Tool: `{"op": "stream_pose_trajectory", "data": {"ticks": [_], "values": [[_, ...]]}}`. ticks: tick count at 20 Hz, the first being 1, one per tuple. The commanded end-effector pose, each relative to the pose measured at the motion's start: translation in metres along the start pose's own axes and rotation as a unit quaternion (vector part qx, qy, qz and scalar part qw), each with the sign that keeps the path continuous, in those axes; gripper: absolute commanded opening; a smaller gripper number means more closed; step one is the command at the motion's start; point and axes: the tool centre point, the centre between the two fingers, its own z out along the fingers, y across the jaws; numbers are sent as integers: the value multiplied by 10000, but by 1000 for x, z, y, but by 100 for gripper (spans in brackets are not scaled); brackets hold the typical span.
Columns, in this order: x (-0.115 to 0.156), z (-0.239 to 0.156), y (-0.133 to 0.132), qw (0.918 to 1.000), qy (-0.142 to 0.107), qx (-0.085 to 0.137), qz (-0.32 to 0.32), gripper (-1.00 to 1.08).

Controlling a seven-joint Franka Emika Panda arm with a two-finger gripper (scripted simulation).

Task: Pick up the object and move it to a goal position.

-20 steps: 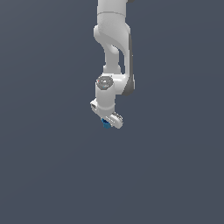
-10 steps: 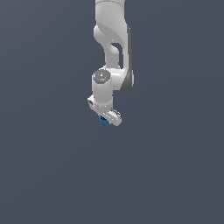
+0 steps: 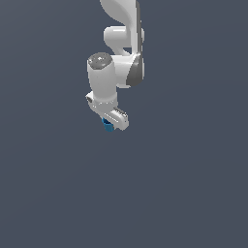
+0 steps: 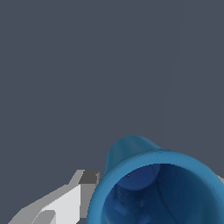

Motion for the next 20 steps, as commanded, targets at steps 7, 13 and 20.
{"op": "stream_pose_trajectory", "data": {"ticks": [7, 13, 20], "values": [[25, -89, 19, 10000, 5, -1, 6, -100], [43, -150, 31, 10000, 5, -1, 6, -100], [64, -218, 44, 10000, 5, -1, 6, -100]]}}
